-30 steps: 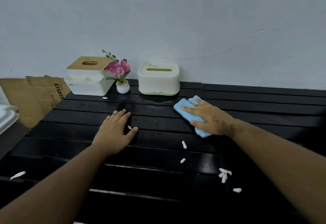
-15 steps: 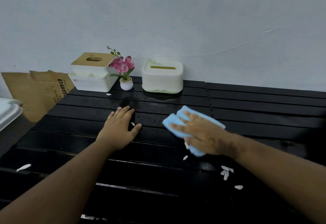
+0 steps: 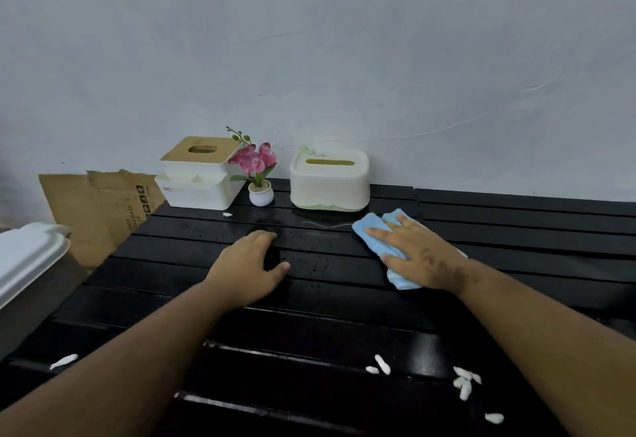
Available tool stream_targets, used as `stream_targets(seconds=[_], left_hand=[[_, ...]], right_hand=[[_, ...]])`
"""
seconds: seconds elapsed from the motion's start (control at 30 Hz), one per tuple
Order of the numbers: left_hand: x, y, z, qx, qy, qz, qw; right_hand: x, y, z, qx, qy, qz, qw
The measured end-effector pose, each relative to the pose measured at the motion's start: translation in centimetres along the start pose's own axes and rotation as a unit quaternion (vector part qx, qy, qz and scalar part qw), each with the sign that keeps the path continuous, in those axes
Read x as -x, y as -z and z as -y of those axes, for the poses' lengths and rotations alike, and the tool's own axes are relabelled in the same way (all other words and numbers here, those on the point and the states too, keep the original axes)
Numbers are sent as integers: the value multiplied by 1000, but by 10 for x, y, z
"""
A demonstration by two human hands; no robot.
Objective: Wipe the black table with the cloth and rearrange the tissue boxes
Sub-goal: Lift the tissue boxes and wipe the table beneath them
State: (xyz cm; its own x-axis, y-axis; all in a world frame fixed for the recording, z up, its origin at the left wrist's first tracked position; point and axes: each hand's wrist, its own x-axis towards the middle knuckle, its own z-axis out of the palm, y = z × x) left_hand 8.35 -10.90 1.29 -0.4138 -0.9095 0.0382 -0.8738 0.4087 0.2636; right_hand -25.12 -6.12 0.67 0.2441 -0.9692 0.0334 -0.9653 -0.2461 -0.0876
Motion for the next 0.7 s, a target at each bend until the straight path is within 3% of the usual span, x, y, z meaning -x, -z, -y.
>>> stream_targets(seconds=[0.13, 0.2, 0.3, 0.33, 0.43, 0.53, 0.63, 0.7], left_hand=[[-46, 34, -24, 39, -80, -46, 995], [-73, 50, -38, 32, -135, -54, 989], [-113, 67, -54, 4, -191, -27, 981], [-125, 70, -56, -3, -192, -9, 981], [-155, 71, -56, -12, -183, 51, 982], [-169, 70, -53, -7, -173, 102, 980], [-174, 69, -54, -2, -162, 95, 982], [-173, 75, -56, -1, -163, 90, 983]], right_hand=[[-18, -5, 6, 40, -45, -27, 998], [-16, -10, 11, 4, -67, -16, 998], [-3, -23, 23, 61, -10, -5, 998], [4, -25, 26, 74, 11, 4, 997], [29, -15, 35, -29, 8, 31, 999], [30, 7, 34, -26, 50, 22, 998], [12, 22, 24, 23, 41, 15, 999], [-1, 13, 3, 12, -23, 49, 998]])
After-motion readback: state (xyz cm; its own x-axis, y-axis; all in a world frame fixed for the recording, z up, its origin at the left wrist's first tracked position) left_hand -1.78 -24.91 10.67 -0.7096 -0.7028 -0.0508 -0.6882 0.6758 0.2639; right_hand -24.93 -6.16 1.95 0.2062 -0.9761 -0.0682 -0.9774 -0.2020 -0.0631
